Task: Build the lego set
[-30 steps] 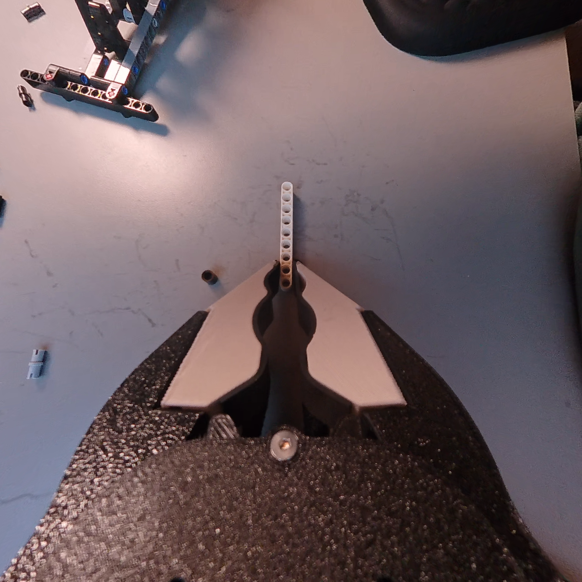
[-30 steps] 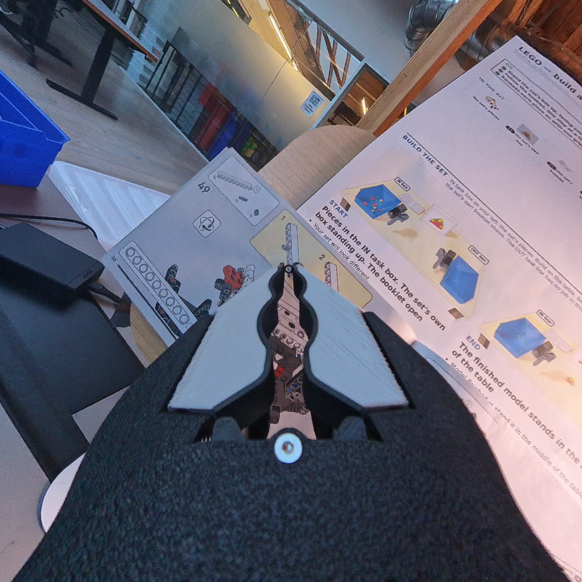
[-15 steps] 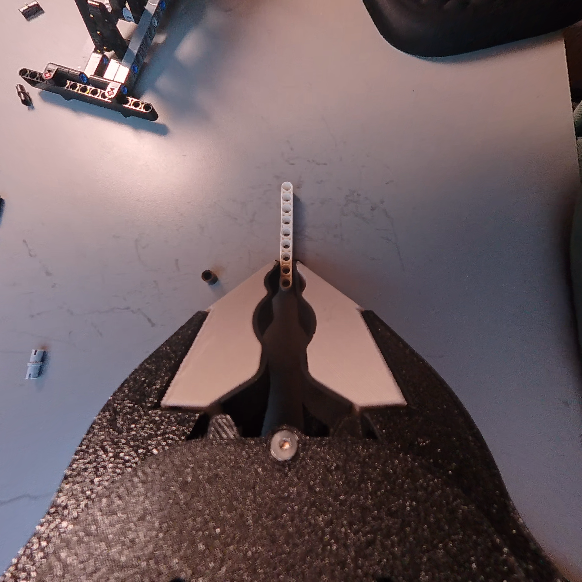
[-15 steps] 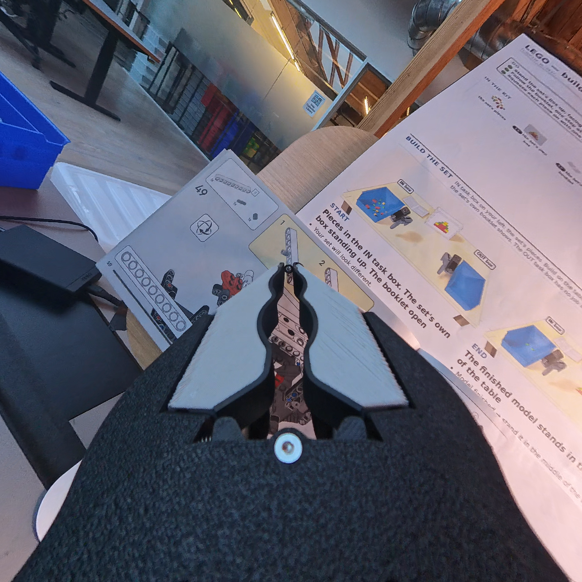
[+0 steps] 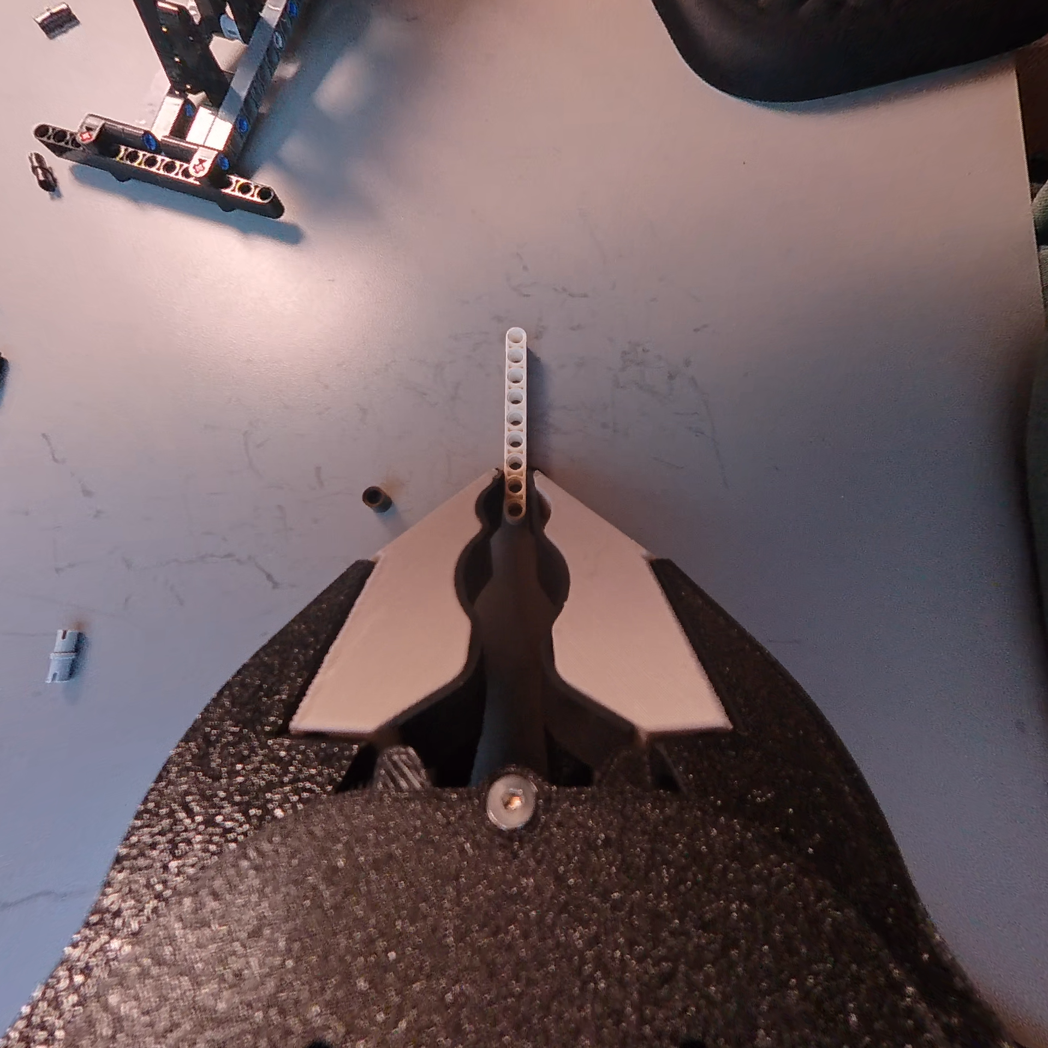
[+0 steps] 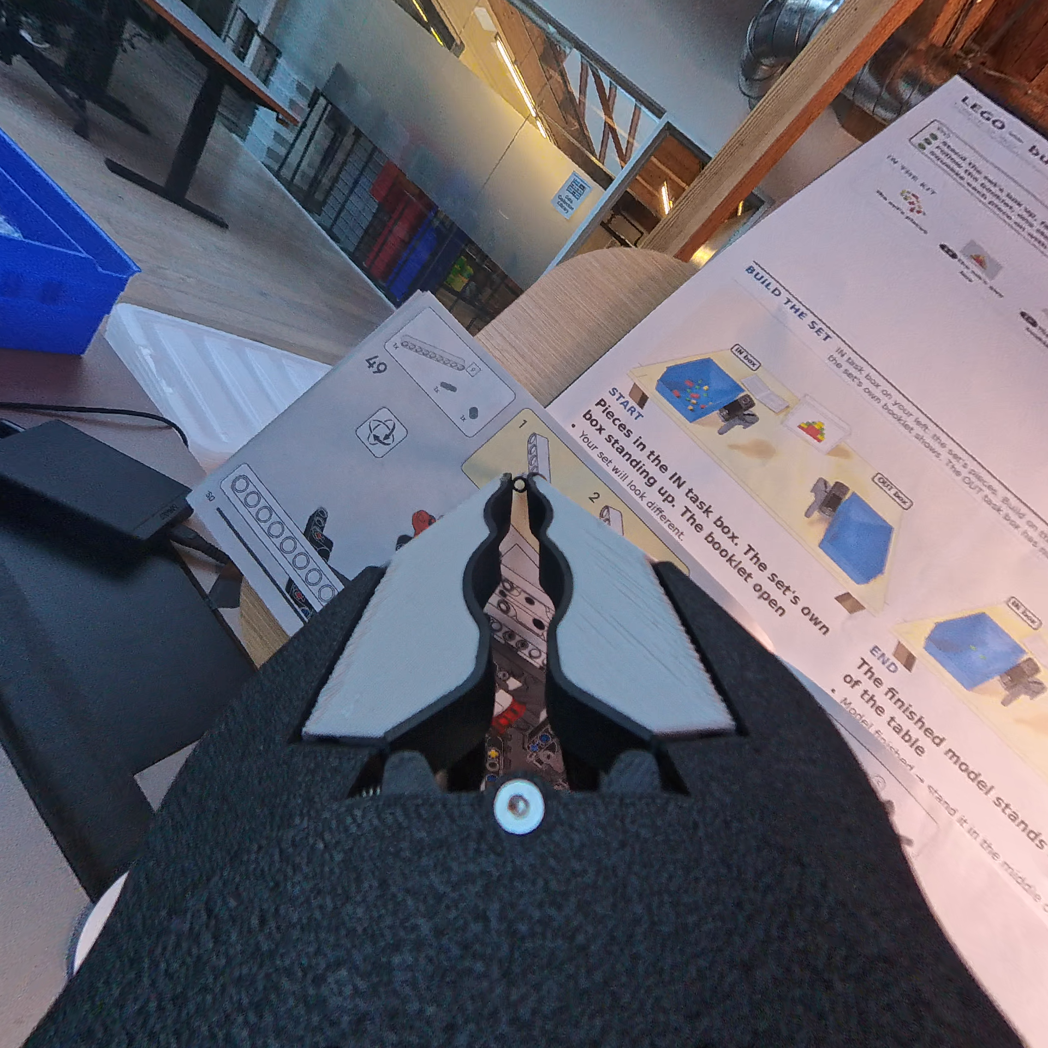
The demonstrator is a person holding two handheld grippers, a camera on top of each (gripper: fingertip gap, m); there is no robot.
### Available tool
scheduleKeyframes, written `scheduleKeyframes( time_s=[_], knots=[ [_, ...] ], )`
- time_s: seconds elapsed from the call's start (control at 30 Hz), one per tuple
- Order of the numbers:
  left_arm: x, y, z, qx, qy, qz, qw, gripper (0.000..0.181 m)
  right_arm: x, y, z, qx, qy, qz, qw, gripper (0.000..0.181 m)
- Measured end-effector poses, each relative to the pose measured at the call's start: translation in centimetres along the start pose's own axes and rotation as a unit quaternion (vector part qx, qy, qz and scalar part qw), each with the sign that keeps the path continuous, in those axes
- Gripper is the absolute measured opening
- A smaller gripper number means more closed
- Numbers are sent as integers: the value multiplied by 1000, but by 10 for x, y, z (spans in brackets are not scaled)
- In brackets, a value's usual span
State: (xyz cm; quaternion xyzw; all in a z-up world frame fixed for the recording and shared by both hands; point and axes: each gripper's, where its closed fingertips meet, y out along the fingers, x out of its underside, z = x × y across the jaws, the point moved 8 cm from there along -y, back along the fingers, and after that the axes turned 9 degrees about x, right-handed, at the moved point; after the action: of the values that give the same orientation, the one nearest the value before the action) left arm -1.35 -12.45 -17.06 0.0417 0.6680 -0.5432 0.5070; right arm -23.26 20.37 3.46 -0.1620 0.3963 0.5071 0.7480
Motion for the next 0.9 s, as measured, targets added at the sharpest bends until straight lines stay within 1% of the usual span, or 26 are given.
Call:
scheduleKeyframes(
  time_s=[0.2, 0.27, 0.3, 0.37, 0.4, 0.47, 0.5, 0.57, 0.67, 0.73, 0.8, 0.9],
  knots=[
    [0, 0, 0, 0, 0, 0, 1000, 7, 0, 0, -1, -11, 14, -5, 1000, 4],
    [0, 0, 0, -1, 1, 0, 1000, 7, -7, -12, -4, -44, 33, 8, 998, 4],
    [0, 0, 0, -1, 1, 0, 1000, 7, -15, -23, -7, -75, 45, 19, 996, 4],
    [0, 0, 0, -1, 1, 0, 1000, 7, -34, -58, -15, -150, 78, 37, 985, 4],
    [0, 0, 0, -2, 1, -1, 1000, 7, -44, -80, -20, -195, 102, 37, 975, 4],
    [0, 0, 0, -3, 3, -1, 1000, 7, -59, -133, -32, -280, 141, 20, 949, 4],
    [0, 0, 1, -4, 4, -1, 1000, 7, -62, -162, -40, -319, 147, 4, 936, 4],
    [0, 0, 1, -4, 4, -1, 1000, 7, -60, -222, -53, -367, 138, -33, 920, 4],
    [0, 0, 0, -3, 2, -1, 1000, 7, -40, -304, -75, -425, 106, -88, 895, 4],
    [0, 0, 0, -1, -2, 0, 1000, 8, -19, -347, -91, -463, 102, -128, 871, 4],
    [1, -1, -2, 6, -19, 4, 1000, 12, 5, -379, -104, -482, 92, -165, 855, 4],
    [0, -3, -2, 17, -34, 13, 999, 16, 30, -408, -115, -497, 87, -187, 843, 4]
  ],
)
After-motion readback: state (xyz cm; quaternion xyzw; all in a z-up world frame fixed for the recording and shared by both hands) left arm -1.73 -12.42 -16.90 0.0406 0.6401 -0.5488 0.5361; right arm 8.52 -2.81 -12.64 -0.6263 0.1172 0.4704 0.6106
